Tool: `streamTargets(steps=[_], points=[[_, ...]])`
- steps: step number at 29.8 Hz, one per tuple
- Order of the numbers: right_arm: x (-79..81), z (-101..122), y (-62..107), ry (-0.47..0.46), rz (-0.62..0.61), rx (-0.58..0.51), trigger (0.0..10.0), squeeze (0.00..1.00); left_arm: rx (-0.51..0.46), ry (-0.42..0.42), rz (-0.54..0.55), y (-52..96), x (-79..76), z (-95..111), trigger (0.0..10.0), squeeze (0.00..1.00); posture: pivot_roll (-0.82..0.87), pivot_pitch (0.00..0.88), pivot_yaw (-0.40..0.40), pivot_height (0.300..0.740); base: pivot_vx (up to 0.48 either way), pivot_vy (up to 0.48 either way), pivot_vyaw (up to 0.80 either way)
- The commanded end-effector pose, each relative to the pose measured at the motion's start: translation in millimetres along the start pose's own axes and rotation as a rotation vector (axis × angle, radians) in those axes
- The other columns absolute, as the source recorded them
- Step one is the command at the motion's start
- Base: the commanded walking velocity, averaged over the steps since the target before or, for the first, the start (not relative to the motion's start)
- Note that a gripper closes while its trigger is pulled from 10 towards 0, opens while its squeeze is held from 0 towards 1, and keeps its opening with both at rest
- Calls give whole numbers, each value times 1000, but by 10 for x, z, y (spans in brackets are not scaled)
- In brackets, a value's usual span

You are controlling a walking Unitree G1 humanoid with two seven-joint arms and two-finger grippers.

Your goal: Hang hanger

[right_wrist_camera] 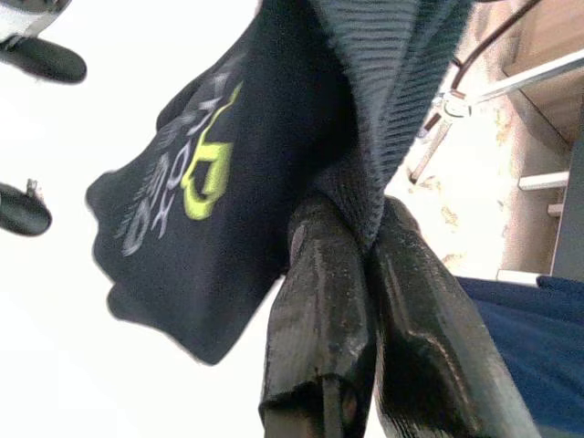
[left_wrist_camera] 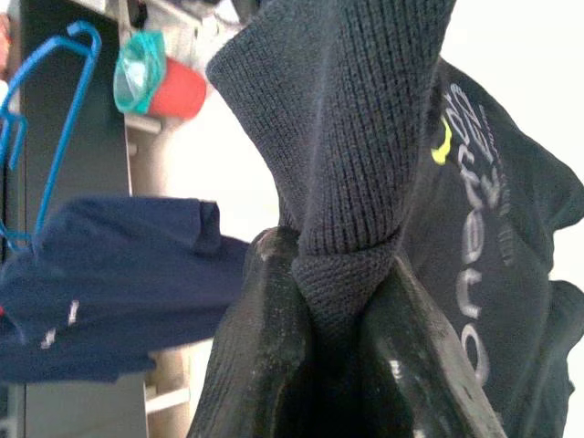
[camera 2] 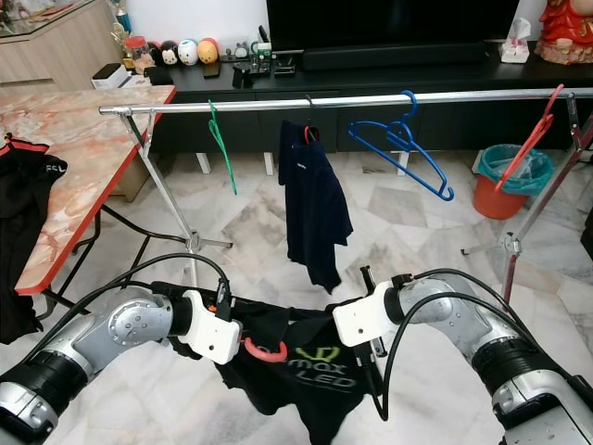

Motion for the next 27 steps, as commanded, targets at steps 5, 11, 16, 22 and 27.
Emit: streamTargets(steps=[5,11,16,22,27], points=[[82,-148,141,4,113,115,0,0,197,76,61,123,-28,-288,10000,0,-70,24,74,740,0,0,0],[188,-232,189,5,196,192,0,0,230,135,161,139,73,-338,10000,0,-71,24,70,740,0,0,0],[235,-258,225,10,228,225,0,0,253,176,196,175,91,-382,10000,0,-73,23,71,740,0,0,0],[379,-250,231,-24,288,249,0,0,294,258,277,233,147,-464,10000,0,-73,23,71,740,0,0,0],[503,-252,241,-39,342,292,0,0,308,327,344,264,216,-506,10000,0,-74,23,69,740,0,0,0]])
Point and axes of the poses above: a point about 5 cm out from each wrist's last joint towards the gripper, its own y axis pointing back from the gripper into the wrist, its own z axis along the axis of the wrist's last joint, x = y × z, the point moved 1 cm from there along -y, pointing out of the wrist towards the gripper, and after that the axes turned 2 degrees about -y, right-handed, at the moved point
